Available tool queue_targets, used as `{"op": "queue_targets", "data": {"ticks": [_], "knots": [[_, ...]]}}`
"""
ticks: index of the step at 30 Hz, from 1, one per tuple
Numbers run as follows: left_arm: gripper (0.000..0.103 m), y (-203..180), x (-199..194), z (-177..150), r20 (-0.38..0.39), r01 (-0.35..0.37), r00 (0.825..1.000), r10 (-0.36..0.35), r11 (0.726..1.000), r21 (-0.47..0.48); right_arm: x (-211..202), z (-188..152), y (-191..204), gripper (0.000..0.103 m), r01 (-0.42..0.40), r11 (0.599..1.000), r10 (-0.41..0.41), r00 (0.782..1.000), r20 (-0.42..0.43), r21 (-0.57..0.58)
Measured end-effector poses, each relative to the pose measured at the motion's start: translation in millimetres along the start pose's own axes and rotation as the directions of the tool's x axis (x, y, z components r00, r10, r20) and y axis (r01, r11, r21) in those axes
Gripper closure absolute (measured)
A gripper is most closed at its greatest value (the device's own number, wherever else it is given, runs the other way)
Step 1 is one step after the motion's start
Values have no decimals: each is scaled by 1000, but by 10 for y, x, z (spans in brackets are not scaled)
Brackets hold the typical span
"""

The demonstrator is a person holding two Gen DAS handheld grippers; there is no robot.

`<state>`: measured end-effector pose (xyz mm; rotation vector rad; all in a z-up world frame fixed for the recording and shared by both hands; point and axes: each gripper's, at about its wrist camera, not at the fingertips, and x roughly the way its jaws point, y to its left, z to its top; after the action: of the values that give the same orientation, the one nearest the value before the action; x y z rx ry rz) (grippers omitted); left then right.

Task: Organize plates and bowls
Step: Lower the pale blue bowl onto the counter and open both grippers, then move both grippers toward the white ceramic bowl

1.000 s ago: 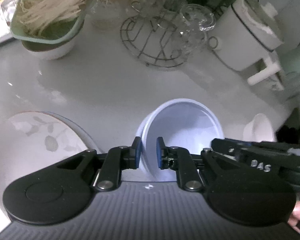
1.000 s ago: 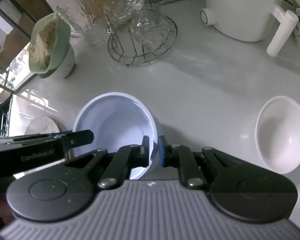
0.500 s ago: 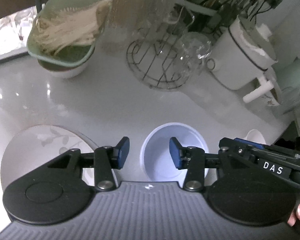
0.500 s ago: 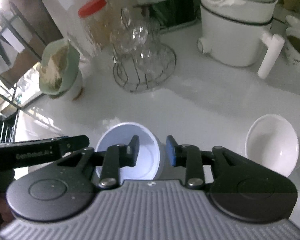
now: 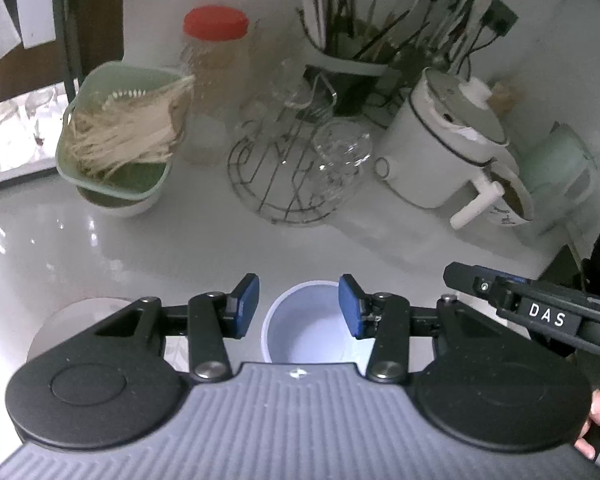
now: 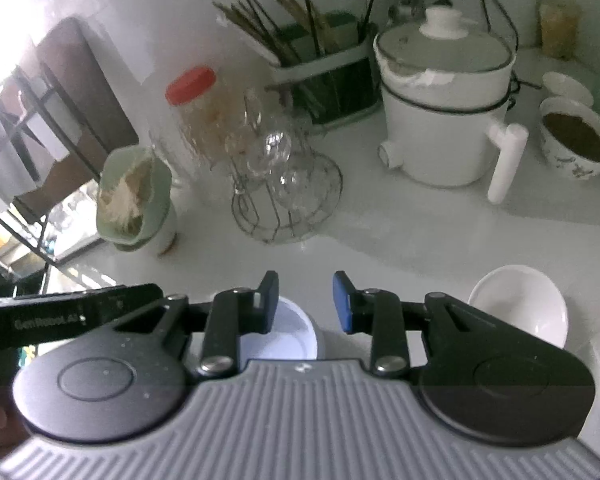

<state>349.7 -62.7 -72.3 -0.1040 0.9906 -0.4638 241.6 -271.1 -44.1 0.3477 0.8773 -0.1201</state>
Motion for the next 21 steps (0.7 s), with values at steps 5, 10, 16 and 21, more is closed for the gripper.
{"op": "queue_targets", "data": {"ticks": [5,10,16,21], "knots": [[53,-63,-108,-57,30,20,999,-20,1000,22,-154,-30,1,70,8,1000,-8,998,61,-5],[53,-103,-172,-107,44,27,999,-28,999,35,-290,-63,-34,70,15,1000,-14,995,99,-5],[53,-209,-217,-144,65,42,997,-46,997,64,-430,-123,-95,70,41,999,-41,989,141,7],[52,-341,-164,-163,50,67,996,-72,993,101,-548,-163,-203,70,73,997,-78,983,168,36]]}}
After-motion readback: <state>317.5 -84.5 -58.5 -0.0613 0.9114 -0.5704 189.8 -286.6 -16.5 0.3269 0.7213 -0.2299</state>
